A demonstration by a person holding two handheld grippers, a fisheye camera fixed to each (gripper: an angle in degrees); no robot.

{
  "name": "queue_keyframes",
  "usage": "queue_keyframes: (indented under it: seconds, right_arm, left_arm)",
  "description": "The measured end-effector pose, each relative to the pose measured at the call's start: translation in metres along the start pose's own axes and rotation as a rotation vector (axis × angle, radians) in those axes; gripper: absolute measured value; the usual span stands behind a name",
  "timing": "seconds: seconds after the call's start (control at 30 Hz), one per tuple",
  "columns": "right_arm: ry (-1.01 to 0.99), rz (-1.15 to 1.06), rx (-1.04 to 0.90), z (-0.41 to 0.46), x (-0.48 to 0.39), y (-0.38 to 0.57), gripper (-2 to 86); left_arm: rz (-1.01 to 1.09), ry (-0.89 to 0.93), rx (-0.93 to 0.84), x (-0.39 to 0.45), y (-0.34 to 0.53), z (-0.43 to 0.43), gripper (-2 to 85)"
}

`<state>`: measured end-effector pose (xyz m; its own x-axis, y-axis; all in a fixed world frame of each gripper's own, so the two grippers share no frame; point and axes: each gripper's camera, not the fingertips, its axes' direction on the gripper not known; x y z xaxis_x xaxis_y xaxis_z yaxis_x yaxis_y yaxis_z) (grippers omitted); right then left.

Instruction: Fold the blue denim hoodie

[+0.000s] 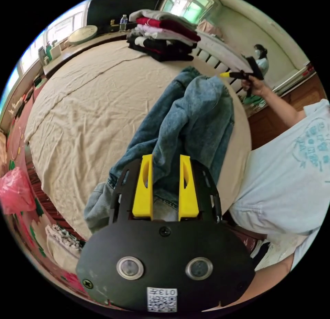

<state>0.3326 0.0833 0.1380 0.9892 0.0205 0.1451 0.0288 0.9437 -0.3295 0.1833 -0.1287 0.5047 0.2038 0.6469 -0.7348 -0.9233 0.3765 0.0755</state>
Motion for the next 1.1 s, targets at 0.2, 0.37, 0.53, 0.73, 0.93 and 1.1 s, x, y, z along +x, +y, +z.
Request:
queue_keyframes:
  seconds: [0.2,0.37,0.53,0.73,0.93,1.1]
  right_arm:
    - [0.099,-0.164,-0.161,0.033,-0.015,-0.044,6.3]
    - [0.083,-0.445,0.241,-0.031,-0.034,-0.041,6.4]
    - [0.252,-0.242,-0.214,0.025,0.025,-0.037,7.6]
    - [-0.072,-0.044,0.011,-0.008,0.011,-0.039,13.4]
    - [-0.246,-0.021,-0.187,0.067,-0.041,-0.043,14.6]
    - [-0.326,0.022,-0.268,0.116,-0.070,-0.056,14.2]
  left_arm:
    - [0.118,-0.110,-0.156,0.005,-0.021,0.033,2.4]
    - [0.102,0.004,-0.024,-0.019,-0.014,0.013,1.2]
    - [0.073,0.042,-0.153,-0.037,-0.028,0.041,2.0]
    - [0.047,0.060,-0.033,-0.045,-0.028,0.018,6.3]
    - [0.073,0.040,-0.030,-0.044,-0.044,0.019,8.8]
    - [0.092,0.054,-0.107,-0.049,-0.068,0.045,7.6]
